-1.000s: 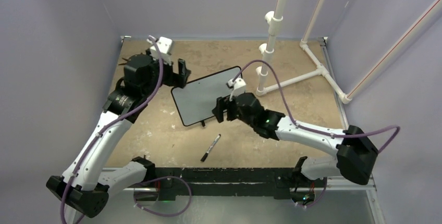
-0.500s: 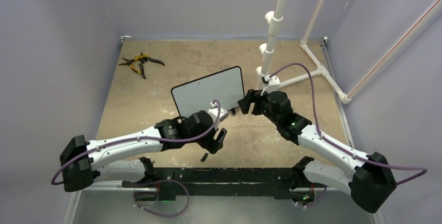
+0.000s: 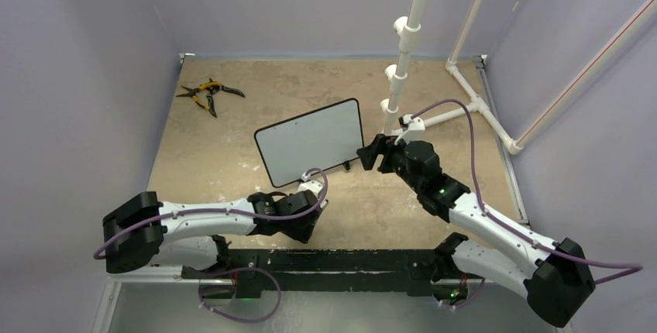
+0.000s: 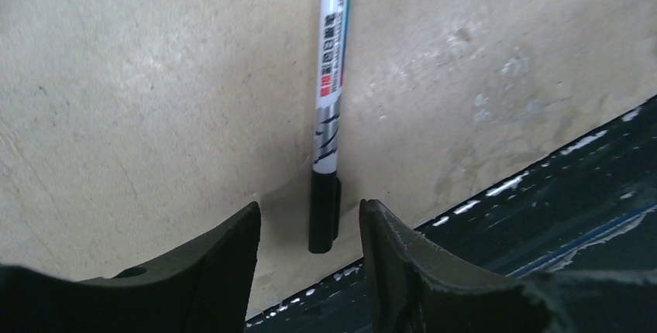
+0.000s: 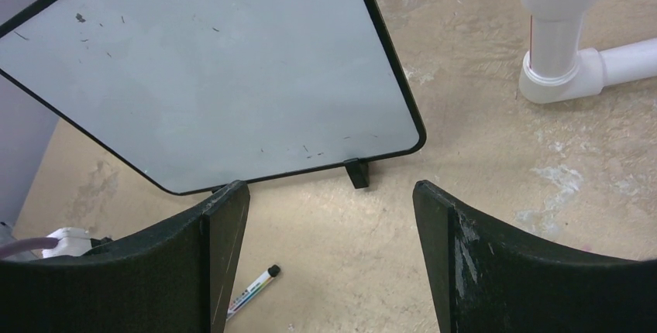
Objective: Write a sentence on the whiteboard
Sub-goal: Pick up the whiteboard marker from the corner of the board, then pass from the left arm to the right
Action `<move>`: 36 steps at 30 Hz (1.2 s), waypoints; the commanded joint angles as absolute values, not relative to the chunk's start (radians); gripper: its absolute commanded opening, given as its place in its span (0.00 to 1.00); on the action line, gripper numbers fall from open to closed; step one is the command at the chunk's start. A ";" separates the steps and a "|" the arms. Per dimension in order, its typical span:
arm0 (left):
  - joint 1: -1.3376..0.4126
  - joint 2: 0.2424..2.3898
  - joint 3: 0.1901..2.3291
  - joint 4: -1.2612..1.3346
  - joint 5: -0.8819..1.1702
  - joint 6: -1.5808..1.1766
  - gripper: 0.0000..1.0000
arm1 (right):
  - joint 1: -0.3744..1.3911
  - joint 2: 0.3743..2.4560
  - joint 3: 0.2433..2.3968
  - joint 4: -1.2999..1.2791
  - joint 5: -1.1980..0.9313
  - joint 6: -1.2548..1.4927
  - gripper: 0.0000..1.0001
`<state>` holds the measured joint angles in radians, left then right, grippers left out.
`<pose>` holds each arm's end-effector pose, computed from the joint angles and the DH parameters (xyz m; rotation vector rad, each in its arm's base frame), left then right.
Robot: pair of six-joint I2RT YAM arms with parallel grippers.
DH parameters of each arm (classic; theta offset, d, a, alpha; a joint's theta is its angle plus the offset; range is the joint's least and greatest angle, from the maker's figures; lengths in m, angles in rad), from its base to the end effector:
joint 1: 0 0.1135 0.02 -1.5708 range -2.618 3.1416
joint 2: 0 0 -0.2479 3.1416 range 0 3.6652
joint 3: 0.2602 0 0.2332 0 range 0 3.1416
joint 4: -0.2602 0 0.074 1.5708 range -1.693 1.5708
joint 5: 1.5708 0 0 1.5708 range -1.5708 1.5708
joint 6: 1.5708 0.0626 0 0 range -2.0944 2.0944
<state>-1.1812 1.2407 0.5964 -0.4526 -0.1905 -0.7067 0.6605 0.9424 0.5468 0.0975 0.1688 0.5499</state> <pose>0.0936 -0.1969 0.1401 0.5714 2.6270 -0.3750 0.1921 0.1359 0.2427 0.0137 1.9205 0.6724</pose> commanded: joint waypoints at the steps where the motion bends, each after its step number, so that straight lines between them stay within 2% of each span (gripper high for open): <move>1: -1.192 1.201 0.549 -0.446 -0.194 -0.790 0.48 | 0.661 0.922 0.525 0.152 0.163 0.567 0.79; 7: -1.196 1.221 0.519 -0.394 -0.183 -0.776 0.44 | 0.661 0.927 0.530 0.146 0.166 0.562 0.79; 14: -1.233 1.285 0.542 -0.432 -0.235 -0.761 0.29 | 0.661 0.926 0.535 0.138 0.179 0.561 0.79; 20: -1.274 1.305 0.540 -0.428 -0.251 -0.762 0.02 | 0.661 0.917 0.532 0.148 0.142 0.542 0.79; 21: -1.275 1.295 0.538 -0.426 -0.261 -0.763 0.00 | 0.660 0.916 0.536 0.150 0.131 0.528 0.79; 24: -1.277 1.233 0.538 -0.407 -0.282 -0.727 0.00 | 0.661 0.918 0.547 0.151 -0.005 0.473 0.80; 29: -1.278 1.061 0.536 -0.297 -0.240 -0.604 0.00 | 0.661 0.954 0.533 0.167 -0.360 0.467 0.80; 36: -1.278 0.976 0.587 -0.251 -0.105 -0.465 0.00 | 0.662 1.064 0.504 0.233 -0.746 0.509 0.72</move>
